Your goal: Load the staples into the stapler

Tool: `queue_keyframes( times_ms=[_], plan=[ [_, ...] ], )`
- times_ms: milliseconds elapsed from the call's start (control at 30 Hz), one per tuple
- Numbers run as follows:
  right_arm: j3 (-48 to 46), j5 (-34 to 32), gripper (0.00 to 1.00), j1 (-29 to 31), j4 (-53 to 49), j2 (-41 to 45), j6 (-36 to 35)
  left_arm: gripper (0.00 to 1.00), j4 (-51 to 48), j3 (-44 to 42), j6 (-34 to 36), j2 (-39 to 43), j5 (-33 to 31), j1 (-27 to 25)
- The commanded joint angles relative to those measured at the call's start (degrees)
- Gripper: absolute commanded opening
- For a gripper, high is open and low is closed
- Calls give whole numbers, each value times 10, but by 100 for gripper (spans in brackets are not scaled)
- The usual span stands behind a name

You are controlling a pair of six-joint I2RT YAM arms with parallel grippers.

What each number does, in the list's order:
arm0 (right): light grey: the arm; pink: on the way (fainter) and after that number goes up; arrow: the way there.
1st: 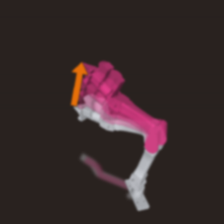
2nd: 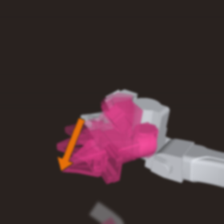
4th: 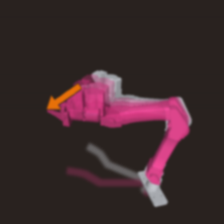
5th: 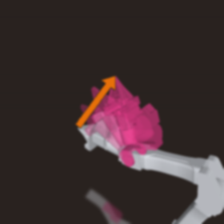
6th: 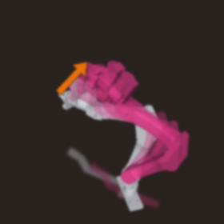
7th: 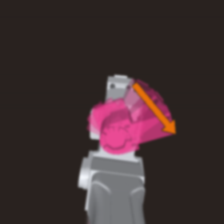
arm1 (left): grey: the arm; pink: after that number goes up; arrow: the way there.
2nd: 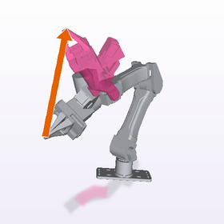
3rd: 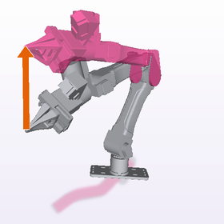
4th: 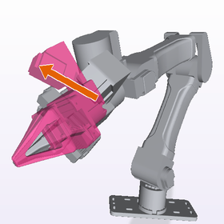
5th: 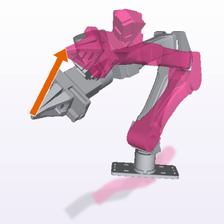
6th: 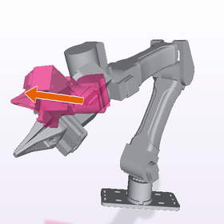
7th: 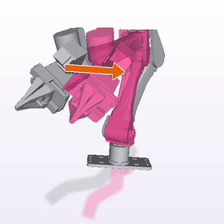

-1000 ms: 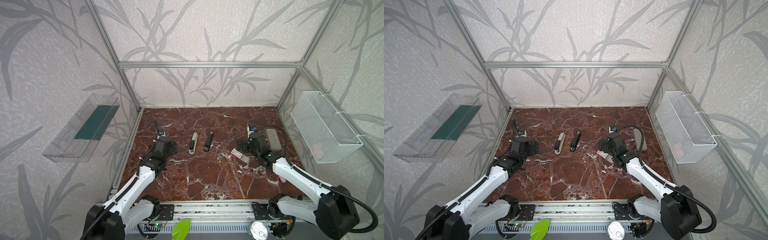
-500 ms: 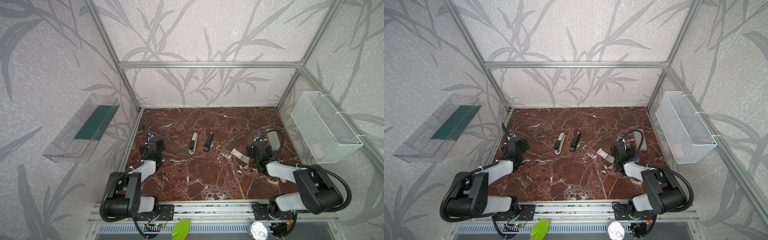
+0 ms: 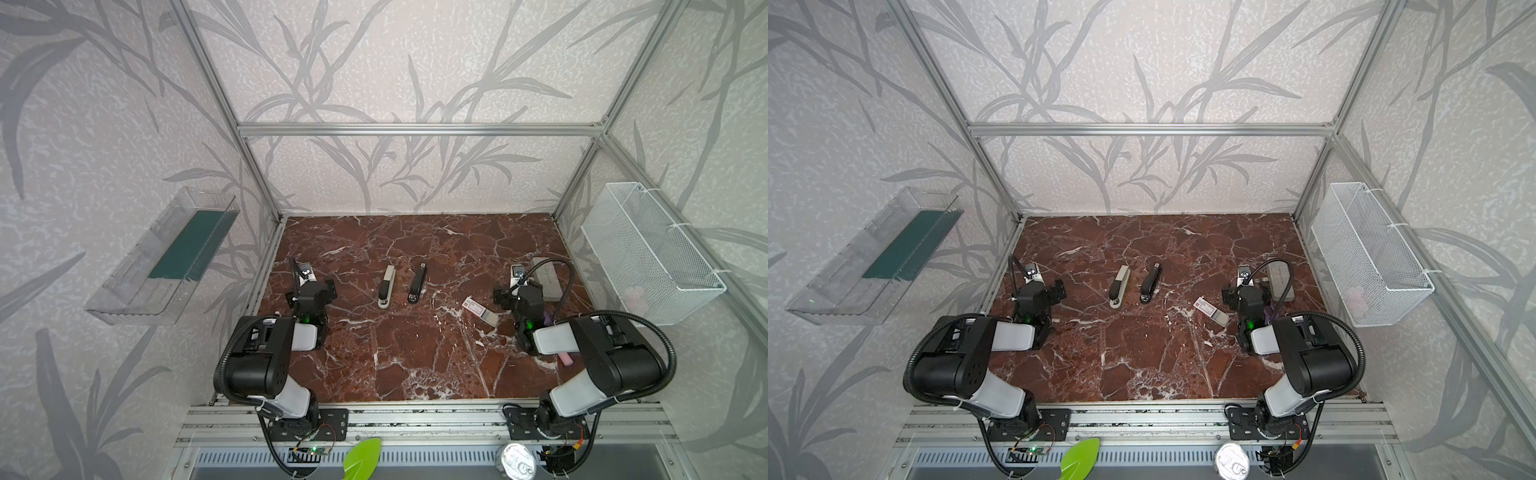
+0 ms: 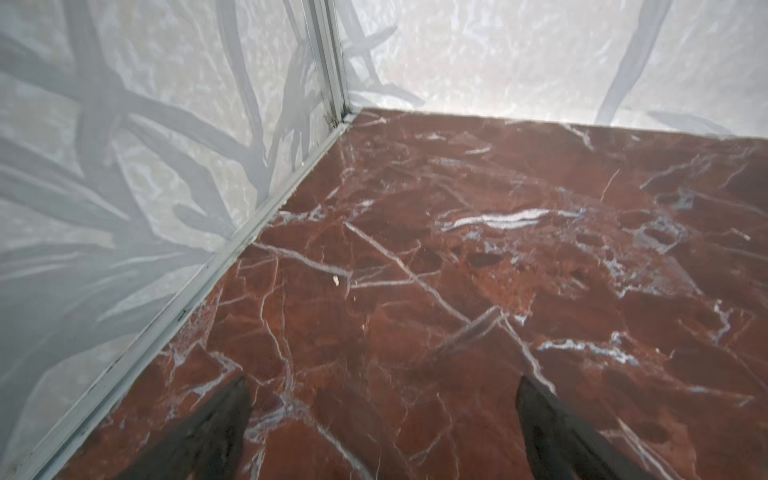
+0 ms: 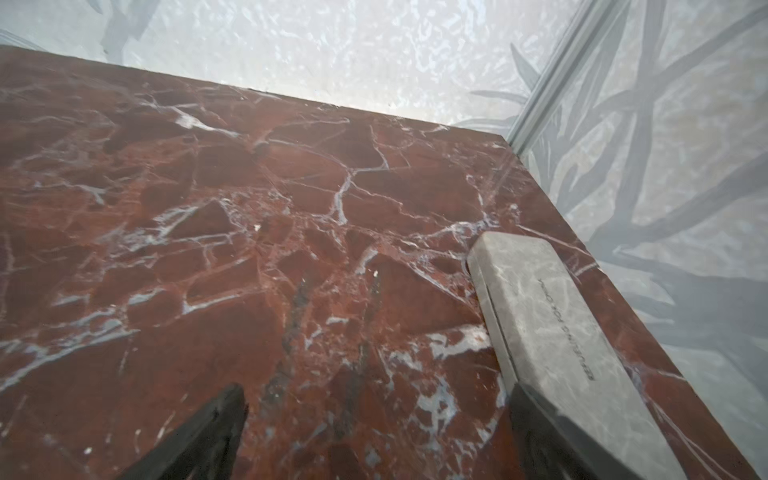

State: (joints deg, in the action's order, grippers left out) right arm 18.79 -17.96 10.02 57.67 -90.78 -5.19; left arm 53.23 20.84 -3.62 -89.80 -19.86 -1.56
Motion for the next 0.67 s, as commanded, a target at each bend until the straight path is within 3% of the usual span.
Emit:
queue_keyframes(
  times_ms=[0,67,633],
  plan=[
    [-1,9,99,9,65,-15,-8,99,18,2,7,2,-4,-5],
    [-6,23,99,13,64,-11,-17,99,56,-5,17,-11,-6,-5],
    [-3,23,99,13,66,-15,-18,99,26,4,8,-5,16,4]
  ],
)
